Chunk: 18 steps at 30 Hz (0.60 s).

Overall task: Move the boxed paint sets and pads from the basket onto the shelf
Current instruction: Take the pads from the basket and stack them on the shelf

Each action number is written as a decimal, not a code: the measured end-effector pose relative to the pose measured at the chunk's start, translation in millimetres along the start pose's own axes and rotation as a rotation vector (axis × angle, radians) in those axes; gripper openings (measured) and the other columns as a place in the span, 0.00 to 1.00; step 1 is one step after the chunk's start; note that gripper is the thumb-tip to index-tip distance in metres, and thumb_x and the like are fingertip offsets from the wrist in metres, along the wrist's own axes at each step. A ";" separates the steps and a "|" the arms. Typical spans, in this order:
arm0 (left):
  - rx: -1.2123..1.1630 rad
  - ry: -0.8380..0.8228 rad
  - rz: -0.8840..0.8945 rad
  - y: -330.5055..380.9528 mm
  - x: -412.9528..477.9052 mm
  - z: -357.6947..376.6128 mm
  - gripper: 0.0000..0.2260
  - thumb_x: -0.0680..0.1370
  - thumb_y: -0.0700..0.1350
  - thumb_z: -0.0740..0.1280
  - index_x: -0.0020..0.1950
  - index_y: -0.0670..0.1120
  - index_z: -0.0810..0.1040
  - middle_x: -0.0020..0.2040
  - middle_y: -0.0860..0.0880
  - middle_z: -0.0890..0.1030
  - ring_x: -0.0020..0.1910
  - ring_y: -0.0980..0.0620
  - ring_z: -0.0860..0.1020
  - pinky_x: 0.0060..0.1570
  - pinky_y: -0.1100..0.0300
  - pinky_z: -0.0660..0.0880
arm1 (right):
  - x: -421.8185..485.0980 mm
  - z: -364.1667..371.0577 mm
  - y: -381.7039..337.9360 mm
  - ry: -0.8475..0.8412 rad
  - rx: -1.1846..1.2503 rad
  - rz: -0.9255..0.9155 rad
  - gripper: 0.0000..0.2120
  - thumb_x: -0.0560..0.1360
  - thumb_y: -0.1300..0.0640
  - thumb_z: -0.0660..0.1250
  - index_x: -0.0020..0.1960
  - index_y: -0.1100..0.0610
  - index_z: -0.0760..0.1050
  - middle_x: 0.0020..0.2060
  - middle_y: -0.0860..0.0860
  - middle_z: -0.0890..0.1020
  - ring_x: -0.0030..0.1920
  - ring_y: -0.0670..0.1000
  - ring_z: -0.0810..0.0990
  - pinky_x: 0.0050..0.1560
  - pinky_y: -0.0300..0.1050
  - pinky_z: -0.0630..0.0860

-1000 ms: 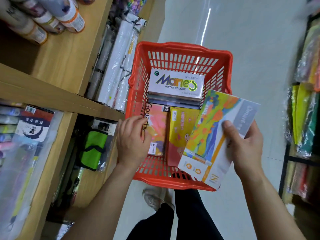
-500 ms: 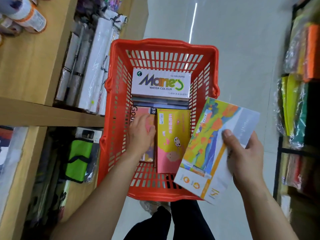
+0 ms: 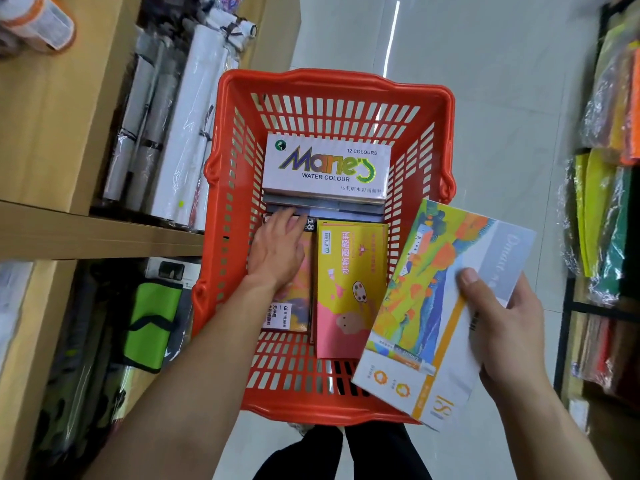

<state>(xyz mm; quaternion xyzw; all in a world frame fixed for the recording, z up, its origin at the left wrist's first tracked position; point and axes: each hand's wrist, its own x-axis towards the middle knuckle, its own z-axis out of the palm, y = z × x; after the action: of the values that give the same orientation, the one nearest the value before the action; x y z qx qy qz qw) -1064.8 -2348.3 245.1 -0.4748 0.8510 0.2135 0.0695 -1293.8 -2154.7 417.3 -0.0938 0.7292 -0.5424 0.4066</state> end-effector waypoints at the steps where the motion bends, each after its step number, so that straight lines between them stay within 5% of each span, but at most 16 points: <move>1: 0.021 -0.010 -0.004 0.4 -4.4 1.2 0.26 0.79 0.44 0.67 0.78 0.46 0.70 0.75 0.39 0.72 0.74 0.37 0.69 0.70 0.45 0.68 | 0.0 0.3 -0.4 -0.002 -0.007 -0.001 0.17 0.73 0.48 0.75 0.60 0.49 0.80 0.54 0.54 0.89 0.47 0.58 0.90 0.42 0.52 0.87; 7: -0.025 -0.035 -0.079 3.0 0.4 -4.9 0.24 0.77 0.44 0.67 0.74 0.49 0.74 0.71 0.43 0.75 0.68 0.41 0.73 0.65 0.46 0.71 | 1.1 3.0 -2.8 -0.016 -0.029 -0.005 0.17 0.73 0.48 0.74 0.61 0.48 0.80 0.54 0.53 0.89 0.48 0.59 0.90 0.45 0.55 0.87; 11: -0.001 -0.051 -0.078 4.9 -4.2 1.1 0.26 0.79 0.45 0.65 0.78 0.45 0.68 0.75 0.42 0.71 0.76 0.41 0.67 0.73 0.46 0.65 | 1.4 2.5 -2.7 -0.024 -0.047 0.003 0.19 0.73 0.48 0.73 0.64 0.50 0.79 0.55 0.53 0.89 0.48 0.59 0.90 0.47 0.58 0.87; 18: 0.005 -0.058 -0.104 5.3 0.5 -1.2 0.25 0.77 0.49 0.67 0.74 0.46 0.71 0.73 0.45 0.72 0.70 0.42 0.70 0.65 0.45 0.70 | 2.0 4.5 -2.1 -0.011 -0.064 -0.002 0.19 0.75 0.49 0.76 0.65 0.50 0.78 0.56 0.53 0.89 0.50 0.60 0.90 0.52 0.67 0.85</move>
<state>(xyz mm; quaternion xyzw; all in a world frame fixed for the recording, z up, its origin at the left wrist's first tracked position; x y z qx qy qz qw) -1069.4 -2346.8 247.6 -0.5117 0.8234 0.2210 0.1063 -1292.6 -2160.0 417.8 -0.1105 0.7438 -0.5189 0.4066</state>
